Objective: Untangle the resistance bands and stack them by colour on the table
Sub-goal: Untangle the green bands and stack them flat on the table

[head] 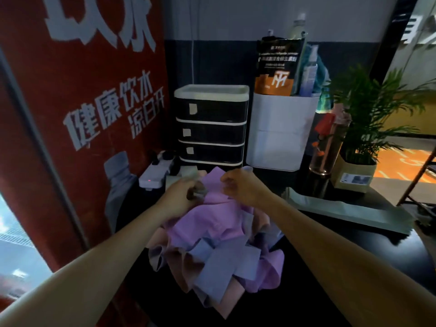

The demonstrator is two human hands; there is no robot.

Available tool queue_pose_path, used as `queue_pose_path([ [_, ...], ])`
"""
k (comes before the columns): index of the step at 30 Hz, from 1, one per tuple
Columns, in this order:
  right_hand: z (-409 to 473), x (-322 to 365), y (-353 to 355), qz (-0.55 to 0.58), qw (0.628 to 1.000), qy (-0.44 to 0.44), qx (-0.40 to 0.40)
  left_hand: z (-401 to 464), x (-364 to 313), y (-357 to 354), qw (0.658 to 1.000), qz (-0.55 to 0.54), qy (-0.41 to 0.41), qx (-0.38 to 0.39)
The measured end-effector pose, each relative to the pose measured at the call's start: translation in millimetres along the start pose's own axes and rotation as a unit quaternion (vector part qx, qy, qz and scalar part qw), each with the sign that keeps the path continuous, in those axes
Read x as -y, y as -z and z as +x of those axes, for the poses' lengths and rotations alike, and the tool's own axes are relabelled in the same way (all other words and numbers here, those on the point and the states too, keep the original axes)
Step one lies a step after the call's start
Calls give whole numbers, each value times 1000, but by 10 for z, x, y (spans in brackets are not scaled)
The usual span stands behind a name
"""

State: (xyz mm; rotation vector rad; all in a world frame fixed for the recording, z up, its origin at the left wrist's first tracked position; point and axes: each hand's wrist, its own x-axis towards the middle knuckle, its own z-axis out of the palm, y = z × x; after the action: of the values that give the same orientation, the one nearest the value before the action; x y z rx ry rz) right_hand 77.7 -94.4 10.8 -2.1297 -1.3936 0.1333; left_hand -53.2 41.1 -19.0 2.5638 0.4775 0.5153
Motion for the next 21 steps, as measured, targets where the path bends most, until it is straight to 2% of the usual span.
queue_pose_path([
  [7, 0, -30, 5, 2, 1000, -13, 16, 1, 133, 31, 997, -45, 40, -52],
  [13, 92, 5, 179, 2, 1000, 1, -13, 294, -113, 461, 965, -171, 85, -182],
  [15, 127, 71, 255, 27, 999, 6, -34, 389, -238, 651, 949, -220, 79, -210],
  [21, 270, 369, 599, 144, 984, 17, -102, 557, -610, 1079, 939, -242, 23, -242],
])
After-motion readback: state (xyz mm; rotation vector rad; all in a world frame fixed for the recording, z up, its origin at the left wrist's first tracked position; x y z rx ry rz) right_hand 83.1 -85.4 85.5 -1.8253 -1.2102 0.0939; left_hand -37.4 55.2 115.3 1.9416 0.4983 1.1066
